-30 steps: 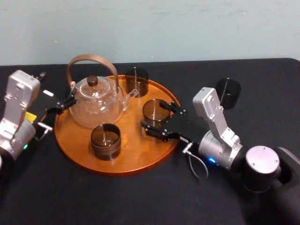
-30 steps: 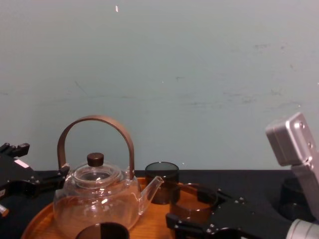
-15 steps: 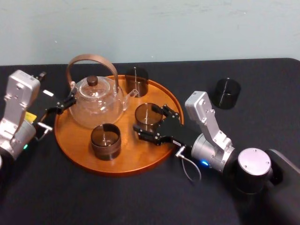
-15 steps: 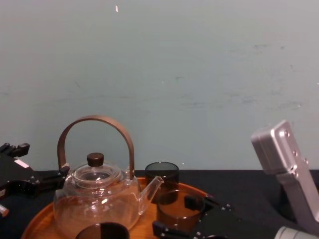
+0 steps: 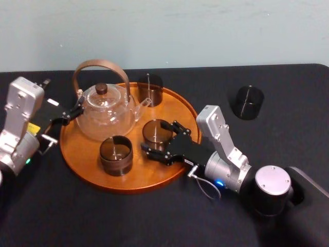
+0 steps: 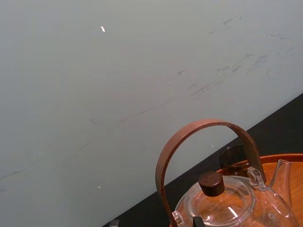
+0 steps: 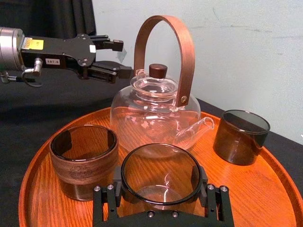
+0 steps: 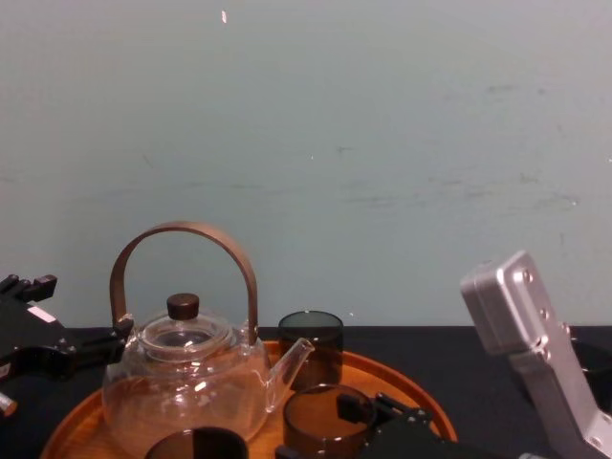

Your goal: Pick up the glass from the table and place it on the tray.

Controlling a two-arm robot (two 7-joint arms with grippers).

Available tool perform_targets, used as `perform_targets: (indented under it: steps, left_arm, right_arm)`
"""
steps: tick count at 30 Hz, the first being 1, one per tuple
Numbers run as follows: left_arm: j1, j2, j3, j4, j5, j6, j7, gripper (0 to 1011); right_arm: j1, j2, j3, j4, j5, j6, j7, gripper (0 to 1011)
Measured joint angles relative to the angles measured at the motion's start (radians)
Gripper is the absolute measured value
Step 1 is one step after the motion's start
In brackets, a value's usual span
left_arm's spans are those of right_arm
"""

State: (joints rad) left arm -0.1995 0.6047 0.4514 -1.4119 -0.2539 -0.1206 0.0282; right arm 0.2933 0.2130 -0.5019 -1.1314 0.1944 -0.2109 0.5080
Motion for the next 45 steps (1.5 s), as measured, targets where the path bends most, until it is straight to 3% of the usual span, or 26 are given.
perform_targets:
  steps: [17, 34, 39, 45]
  left_arm:
    - [0.0, 0.0, 0.0, 0.0, 0.0, 0.0, 0.0, 1010]
    - [0.0, 0.0, 0.0, 0.0, 0.0, 0.0, 0.0, 1009]
    - [0.0, 0.0, 0.0, 0.0, 0.0, 0.0, 0.0, 1010]
    - [0.0, 0.0, 0.0, 0.0, 0.0, 0.0, 0.0, 1009]
  right_arm:
    - [0.018, -0.019, -0.009, 0.061, -0.009, -0.022, 0.005, 907]
    - [0.018, -0.022, -0.012, 0.066, -0.018, -0.033, 0.0, 908]
    - [0.018, -0.021, -0.015, 0.066, -0.025, -0.035, -0.003, 1000]
    - [0.007, -0.011, -0.004, 0.049, -0.007, -0.038, 0.011, 1002]
